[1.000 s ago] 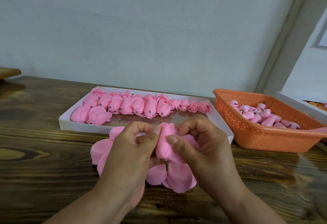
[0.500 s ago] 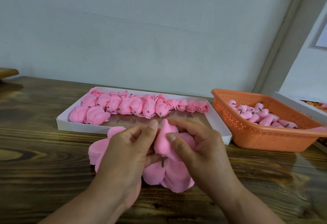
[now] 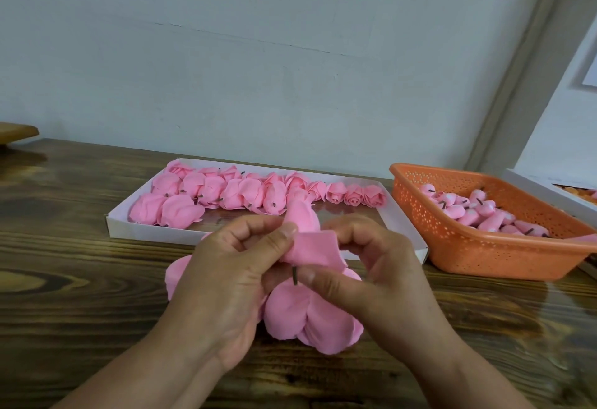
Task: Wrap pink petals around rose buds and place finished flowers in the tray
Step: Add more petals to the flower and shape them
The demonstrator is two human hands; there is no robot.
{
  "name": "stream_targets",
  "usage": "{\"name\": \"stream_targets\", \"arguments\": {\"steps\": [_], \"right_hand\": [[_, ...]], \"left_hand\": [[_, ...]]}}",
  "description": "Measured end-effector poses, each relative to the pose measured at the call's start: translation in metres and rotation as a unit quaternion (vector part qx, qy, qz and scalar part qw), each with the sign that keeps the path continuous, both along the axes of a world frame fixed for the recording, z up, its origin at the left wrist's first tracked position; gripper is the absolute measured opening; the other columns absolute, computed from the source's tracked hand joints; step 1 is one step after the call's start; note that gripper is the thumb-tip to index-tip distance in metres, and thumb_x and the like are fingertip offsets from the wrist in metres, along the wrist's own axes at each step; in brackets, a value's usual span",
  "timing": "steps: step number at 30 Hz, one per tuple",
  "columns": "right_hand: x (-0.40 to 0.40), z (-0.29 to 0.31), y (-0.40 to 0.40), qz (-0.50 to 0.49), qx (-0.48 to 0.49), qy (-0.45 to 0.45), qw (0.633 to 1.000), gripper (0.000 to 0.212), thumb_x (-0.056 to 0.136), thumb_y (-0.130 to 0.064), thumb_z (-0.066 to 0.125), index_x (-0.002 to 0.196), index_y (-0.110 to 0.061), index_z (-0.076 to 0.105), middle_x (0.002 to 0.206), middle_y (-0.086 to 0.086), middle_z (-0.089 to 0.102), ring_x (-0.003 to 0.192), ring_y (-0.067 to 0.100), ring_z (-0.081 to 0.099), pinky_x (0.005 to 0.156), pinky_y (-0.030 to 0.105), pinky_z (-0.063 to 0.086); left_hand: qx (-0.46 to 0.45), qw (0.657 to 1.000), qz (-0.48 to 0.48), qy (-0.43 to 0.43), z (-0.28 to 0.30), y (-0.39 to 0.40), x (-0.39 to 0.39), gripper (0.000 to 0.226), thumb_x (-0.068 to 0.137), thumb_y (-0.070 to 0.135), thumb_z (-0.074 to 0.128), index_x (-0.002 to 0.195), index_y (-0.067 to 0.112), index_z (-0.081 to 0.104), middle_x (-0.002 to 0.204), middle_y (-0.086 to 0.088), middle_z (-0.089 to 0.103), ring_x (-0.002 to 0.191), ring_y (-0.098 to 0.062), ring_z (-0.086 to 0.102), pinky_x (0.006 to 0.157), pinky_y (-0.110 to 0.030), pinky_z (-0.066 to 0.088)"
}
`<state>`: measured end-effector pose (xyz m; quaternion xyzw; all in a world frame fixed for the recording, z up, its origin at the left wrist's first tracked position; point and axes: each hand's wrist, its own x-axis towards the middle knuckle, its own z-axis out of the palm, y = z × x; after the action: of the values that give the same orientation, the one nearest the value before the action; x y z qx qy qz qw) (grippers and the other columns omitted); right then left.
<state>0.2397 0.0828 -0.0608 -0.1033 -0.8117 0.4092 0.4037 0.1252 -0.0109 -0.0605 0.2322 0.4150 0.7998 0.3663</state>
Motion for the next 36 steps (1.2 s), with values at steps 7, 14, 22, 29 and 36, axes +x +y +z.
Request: {"name": "stream_targets", "arguments": {"steps": [7, 14, 22, 29, 36], "right_hand": [[-0.002, -0.001, -0.002, 0.015, 0.037, 0.073, 0.997, 0.013, 0.074, -0.002, 0.067, 0.071, -0.014, 0.068, 0.076, -0.002, 0.063, 0.079, 0.016, 0.059, 0.073, 0.024, 0.046], [-0.005, -0.004, -0.006, -0.019, 0.001, 0.058, 0.998, 0.006, 0.076, -0.017, 0.068, 0.076, -0.011, 0.069, 0.076, 0.001, 0.066, 0.078, 0.013, 0.062, 0.072, 0.023, 0.049], [-0.005, -0.005, -0.008, -0.036, -0.045, 0.079, 0.995, 0.005, 0.078, -0.017, 0.064, 0.076, -0.014, 0.066, 0.074, 0.007, 0.068, 0.074, 0.023, 0.066, 0.071, 0.045, 0.054], [-0.009, -0.007, -0.010, -0.069, -0.046, 0.082, 0.993, 0.007, 0.076, -0.015, 0.060, 0.070, -0.015, 0.064, 0.068, 0.001, 0.066, 0.066, 0.019, 0.064, 0.063, 0.035, 0.054], [-0.010, -0.011, -0.010, -0.100, -0.014, 0.084, 0.991, 0.015, 0.076, -0.016, 0.061, 0.068, -0.003, 0.062, 0.066, 0.010, 0.061, 0.066, 0.029, 0.060, 0.063, 0.049, 0.049]], "left_hand": [[0.009, 1.000, -0.013, 0.005, 0.001, -0.001, 0.001, 0.031, 0.057, 0.014, 0.069, 0.086, 0.001, 0.070, 0.084, -0.017, 0.073, 0.066, -0.020, 0.070, 0.056, -0.024, 0.057], [-0.006, 0.999, -0.047, 0.025, -0.002, -0.003, 0.004, 0.033, 0.060, 0.008, 0.071, 0.092, -0.003, 0.069, 0.096, -0.024, 0.072, 0.087, -0.032, 0.071, 0.072, -0.032, 0.060], [0.008, 0.999, -0.050, 0.003, -0.001, -0.002, 0.006, 0.035, 0.059, 0.010, 0.067, 0.092, -0.003, 0.066, 0.096, -0.028, 0.070, 0.080, -0.031, 0.071, 0.071, -0.035, 0.060], [-0.013, 0.998, -0.038, 0.054, -0.006, -0.003, 0.007, 0.036, 0.056, 0.020, 0.071, 0.087, 0.002, 0.071, 0.095, -0.025, 0.071, 0.087, -0.034, 0.071, 0.073, -0.036, 0.060], [0.005, 0.995, 0.004, 0.097, -0.002, -0.005, 0.013, 0.034, 0.045, 0.022, 0.077, 0.077, 0.010, 0.075, 0.074, -0.017, 0.073, 0.064, -0.019, 0.070, 0.059, -0.024, 0.057]]}}
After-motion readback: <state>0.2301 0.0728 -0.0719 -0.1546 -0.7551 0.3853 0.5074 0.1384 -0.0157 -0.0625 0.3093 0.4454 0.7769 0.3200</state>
